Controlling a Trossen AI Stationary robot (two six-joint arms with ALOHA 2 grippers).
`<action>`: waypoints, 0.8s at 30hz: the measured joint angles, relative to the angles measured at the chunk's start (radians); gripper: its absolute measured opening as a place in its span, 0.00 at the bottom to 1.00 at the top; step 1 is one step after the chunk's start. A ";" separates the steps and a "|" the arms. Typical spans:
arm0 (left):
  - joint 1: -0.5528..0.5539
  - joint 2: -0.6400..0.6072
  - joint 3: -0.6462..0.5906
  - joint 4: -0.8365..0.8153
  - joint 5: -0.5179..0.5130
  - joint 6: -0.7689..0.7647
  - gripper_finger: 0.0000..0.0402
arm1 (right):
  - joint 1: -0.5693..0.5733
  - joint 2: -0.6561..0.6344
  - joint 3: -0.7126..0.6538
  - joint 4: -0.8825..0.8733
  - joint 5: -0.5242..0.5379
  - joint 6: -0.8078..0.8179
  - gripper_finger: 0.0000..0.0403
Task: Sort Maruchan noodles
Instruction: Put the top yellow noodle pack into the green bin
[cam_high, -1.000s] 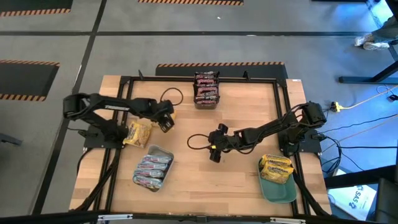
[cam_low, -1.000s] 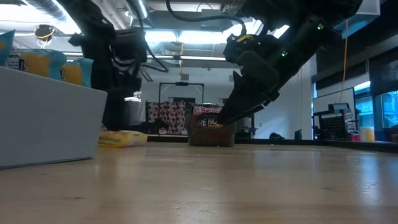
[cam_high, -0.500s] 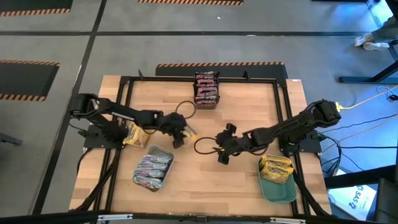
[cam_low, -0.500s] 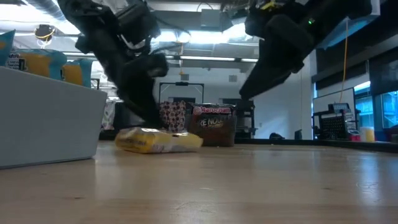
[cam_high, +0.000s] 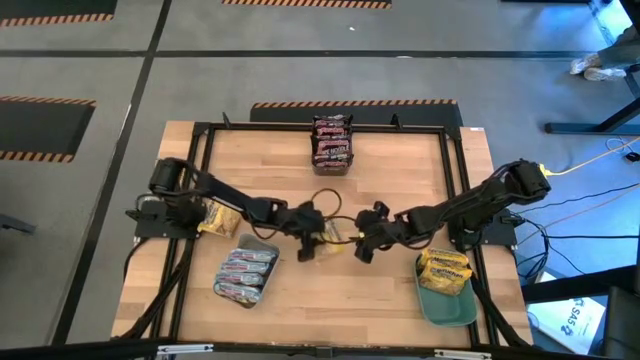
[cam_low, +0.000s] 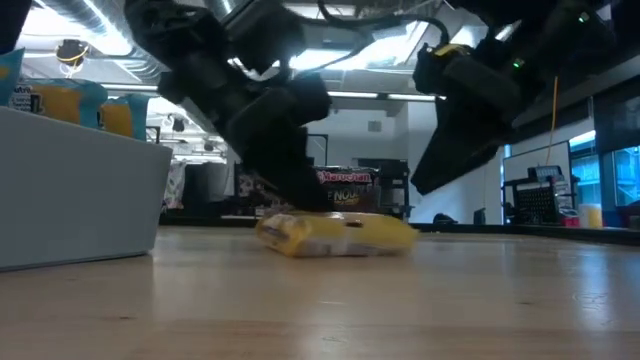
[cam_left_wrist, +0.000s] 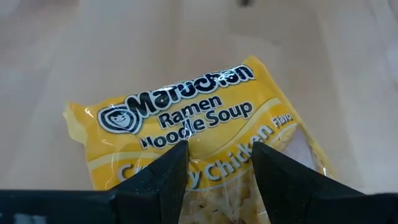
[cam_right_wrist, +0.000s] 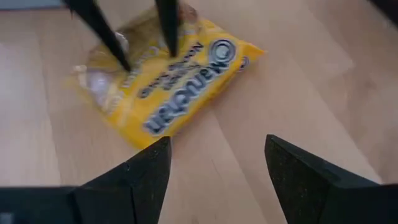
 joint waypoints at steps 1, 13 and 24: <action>-0.008 0.013 0.021 0.001 0.001 0.016 0.43 | -0.007 -0.009 -0.012 -0.004 -0.012 0.011 0.60; -0.057 -0.100 0.198 -0.343 0.002 0.038 0.43 | -0.118 -0.097 -0.187 0.220 -0.263 0.138 0.60; -0.143 -0.111 -0.051 -0.070 -0.106 -0.021 0.43 | -0.165 -0.064 -0.298 0.553 -0.377 0.374 0.60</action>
